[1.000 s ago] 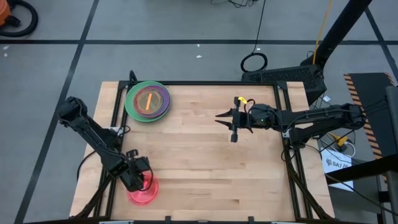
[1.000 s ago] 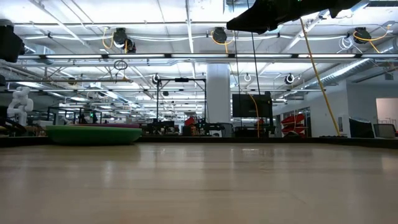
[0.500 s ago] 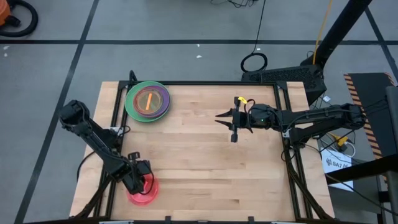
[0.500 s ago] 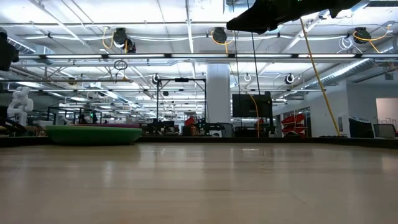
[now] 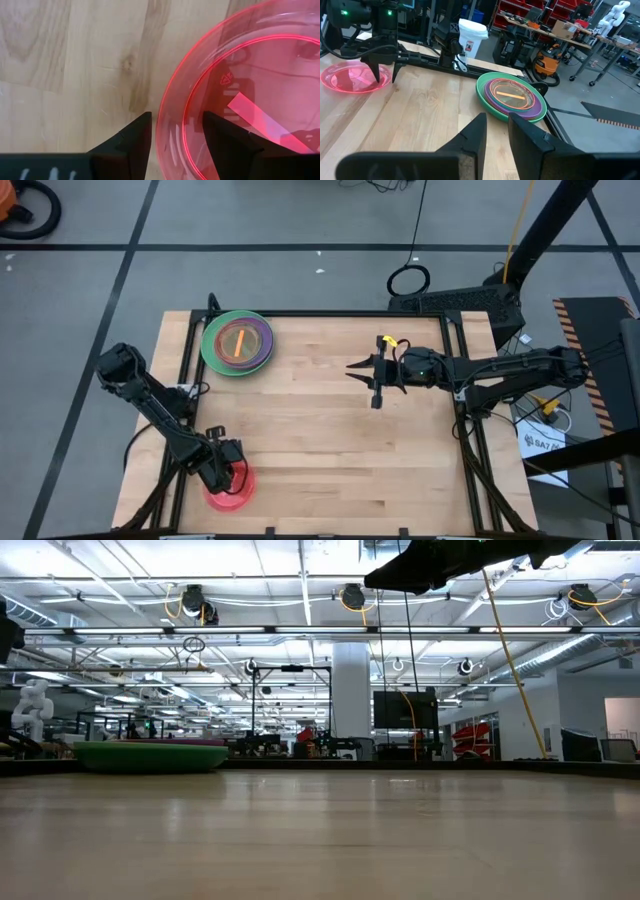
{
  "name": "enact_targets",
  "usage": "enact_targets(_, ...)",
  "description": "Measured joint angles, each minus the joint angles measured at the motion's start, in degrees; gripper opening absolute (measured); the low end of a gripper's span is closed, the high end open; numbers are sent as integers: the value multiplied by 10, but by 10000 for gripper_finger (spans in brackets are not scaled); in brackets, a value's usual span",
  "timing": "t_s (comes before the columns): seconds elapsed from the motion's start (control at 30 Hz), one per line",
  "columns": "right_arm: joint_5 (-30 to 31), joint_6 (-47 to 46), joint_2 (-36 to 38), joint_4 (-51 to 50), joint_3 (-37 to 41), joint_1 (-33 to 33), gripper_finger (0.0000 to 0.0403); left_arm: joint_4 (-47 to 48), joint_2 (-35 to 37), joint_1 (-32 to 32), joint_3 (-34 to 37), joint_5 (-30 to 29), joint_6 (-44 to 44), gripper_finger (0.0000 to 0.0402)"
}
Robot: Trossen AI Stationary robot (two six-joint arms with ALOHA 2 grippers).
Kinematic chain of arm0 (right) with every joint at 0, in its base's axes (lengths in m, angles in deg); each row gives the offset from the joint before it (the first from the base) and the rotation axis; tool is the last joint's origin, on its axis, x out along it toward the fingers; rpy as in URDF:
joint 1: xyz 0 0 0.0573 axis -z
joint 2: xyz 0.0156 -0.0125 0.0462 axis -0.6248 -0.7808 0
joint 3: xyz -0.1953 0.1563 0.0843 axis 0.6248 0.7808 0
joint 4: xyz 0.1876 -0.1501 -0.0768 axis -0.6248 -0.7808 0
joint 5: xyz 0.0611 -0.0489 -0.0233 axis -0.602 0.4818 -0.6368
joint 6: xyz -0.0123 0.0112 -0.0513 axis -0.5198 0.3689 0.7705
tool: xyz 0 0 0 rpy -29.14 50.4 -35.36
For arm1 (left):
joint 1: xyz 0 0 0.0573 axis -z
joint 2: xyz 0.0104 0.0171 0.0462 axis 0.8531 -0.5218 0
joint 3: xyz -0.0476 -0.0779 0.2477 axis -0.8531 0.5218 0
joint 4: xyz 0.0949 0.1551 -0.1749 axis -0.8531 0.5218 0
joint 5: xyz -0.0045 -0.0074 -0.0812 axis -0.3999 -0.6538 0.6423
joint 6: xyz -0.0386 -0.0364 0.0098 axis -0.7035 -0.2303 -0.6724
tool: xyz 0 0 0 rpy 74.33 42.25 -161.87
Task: Stack plastic plates
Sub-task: Stack the transparent pink plate on top of the transparent orange plate
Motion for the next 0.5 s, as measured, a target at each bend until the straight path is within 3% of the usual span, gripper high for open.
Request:
enact_targets(0.17,0,0,0,0,0,0,73,0,0,0,0,1,6,177)
enact_targets(0.5,0,2,0,0,0,0,73,7,0,0,0,1,12,93)
